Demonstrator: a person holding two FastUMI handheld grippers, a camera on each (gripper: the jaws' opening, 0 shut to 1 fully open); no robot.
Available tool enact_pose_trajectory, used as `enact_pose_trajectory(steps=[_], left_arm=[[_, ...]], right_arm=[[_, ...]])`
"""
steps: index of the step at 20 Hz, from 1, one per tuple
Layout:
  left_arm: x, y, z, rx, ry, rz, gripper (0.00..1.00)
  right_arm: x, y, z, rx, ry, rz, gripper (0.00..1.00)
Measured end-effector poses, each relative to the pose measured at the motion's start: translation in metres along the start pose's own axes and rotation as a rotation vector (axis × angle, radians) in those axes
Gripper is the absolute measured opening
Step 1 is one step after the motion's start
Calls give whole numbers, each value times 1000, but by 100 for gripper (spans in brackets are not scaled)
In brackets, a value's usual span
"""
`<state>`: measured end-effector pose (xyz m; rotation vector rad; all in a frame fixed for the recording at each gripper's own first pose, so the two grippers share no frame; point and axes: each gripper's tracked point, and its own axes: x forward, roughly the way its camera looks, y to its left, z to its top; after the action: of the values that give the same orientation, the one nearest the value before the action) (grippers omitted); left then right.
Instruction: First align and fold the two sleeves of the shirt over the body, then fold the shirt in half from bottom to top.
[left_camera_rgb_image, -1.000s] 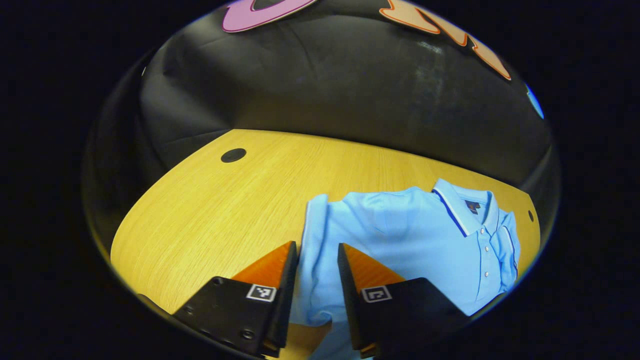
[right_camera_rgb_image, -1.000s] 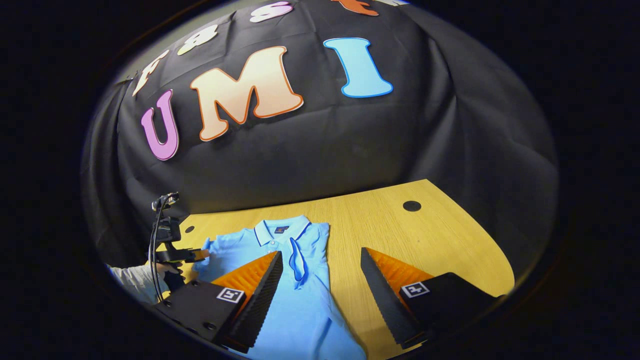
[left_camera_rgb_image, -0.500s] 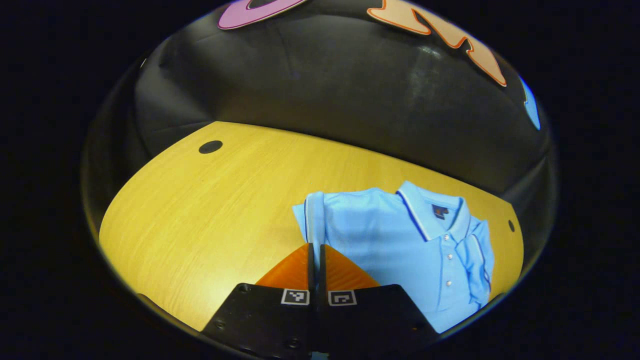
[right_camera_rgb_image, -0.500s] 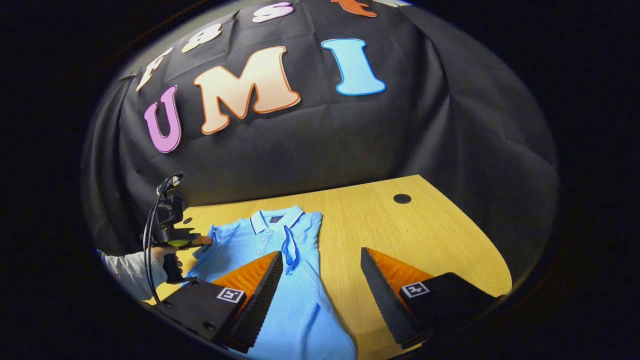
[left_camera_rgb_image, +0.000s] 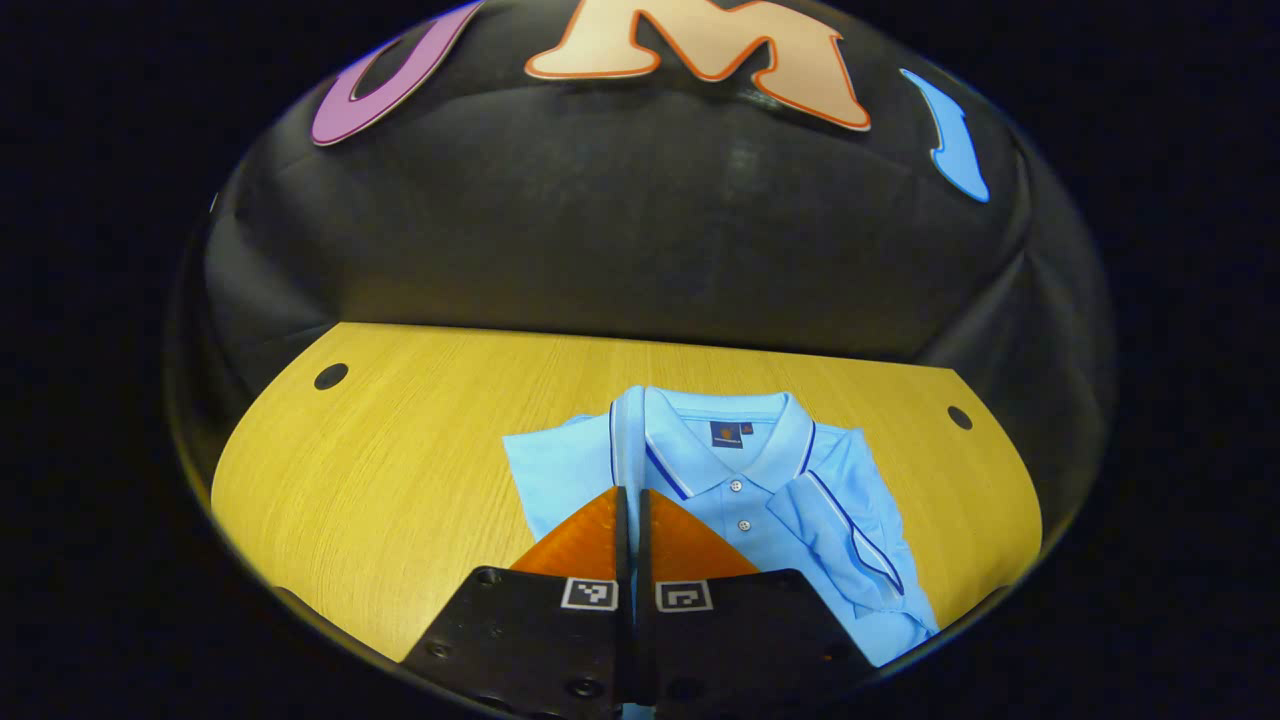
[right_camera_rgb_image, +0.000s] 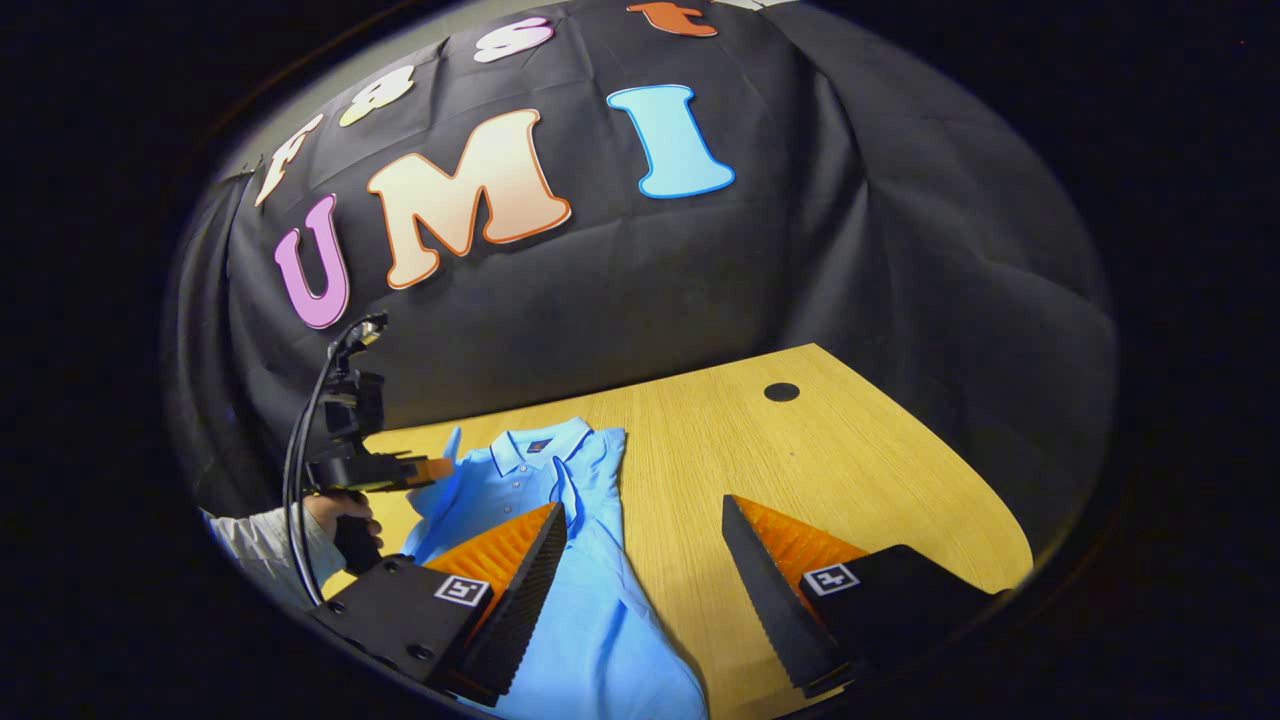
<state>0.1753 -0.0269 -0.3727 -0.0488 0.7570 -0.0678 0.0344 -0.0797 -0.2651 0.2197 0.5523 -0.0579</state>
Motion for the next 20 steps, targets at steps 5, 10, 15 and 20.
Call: enact_pose_trajectory(steps=[5, 10, 15, 20], left_arm=[[8, -30, -22, 22, 57, -107, 4], [-15, -24, -8, 91, 2, -170, 92], [-86, 1, -3, 27, -75, -171, 96], [-184, 43, -14, 47, -170, -62, 95]], right_arm=[[13, 4, -2, 13, 8, -27, 97], [25, 10, -4, 17, 7, -64, 97], [-2, 26, 8, -30, -34, -26, 97], [-50, 33, 0, -132, -50, 44, 93]])
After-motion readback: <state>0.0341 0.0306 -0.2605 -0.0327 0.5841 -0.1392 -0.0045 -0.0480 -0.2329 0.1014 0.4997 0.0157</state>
